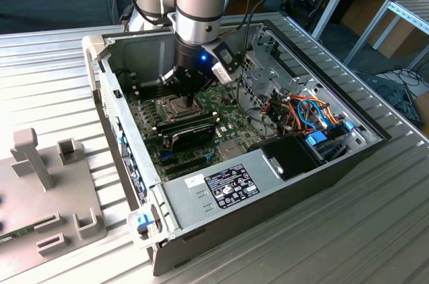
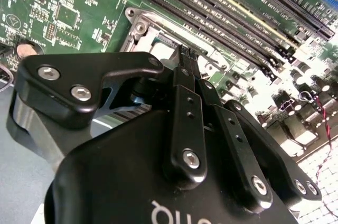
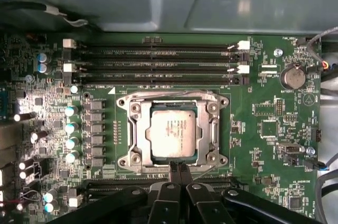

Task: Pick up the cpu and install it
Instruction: 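Install the second cpu locking lever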

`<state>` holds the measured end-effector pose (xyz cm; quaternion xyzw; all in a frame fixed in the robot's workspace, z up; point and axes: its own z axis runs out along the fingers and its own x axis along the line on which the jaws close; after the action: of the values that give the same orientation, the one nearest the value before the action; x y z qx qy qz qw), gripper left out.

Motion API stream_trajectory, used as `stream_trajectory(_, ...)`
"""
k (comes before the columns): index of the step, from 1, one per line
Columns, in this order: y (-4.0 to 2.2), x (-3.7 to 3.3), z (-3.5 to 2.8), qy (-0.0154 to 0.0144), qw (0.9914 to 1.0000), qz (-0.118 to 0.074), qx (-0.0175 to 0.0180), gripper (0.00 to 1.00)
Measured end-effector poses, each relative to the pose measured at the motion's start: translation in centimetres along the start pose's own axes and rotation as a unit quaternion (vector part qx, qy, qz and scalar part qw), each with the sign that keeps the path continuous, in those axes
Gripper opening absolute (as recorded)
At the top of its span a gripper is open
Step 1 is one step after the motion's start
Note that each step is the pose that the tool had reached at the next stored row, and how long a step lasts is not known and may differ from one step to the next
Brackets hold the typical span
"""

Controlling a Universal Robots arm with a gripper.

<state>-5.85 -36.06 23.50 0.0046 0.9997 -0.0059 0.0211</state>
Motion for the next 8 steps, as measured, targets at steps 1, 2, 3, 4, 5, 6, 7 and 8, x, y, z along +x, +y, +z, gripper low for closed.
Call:
stream_trajectory(1,-0.13,-0.01,0.01,0.0000,1.00000,0.000,0.0000,0.11)
stream_trajectory(2,-0.21,-0.02,0.01,0.0000,1.00000,0.000,-0.0001,0.11)
stream_trajectory(3,-0.28,-0.03,0.02,0.0000,1.00000,0.000,-0.0001,0.11)
stream_trajectory(4,-0.31,-0.03,0.02,0.0000,1.00000,0.000,0.0000,0.11)
stream_trajectory(5,-0.31,-0.02,0.02,0.0000,1.00000,0.000,-0.0001,0.11)
stream_trajectory(6,-0.31,-0.03,0.02,0.0000,1.00000,0.000,0.0000,0.11)
stream_trajectory(7,-0.33,-0.03,0.01,0.0000,1.00000,0.000,0.0000,0.11)
stream_trajectory(8,-0.33,-0.03,0.02,0.0000,1.00000,0.000,0.0000,0.11)
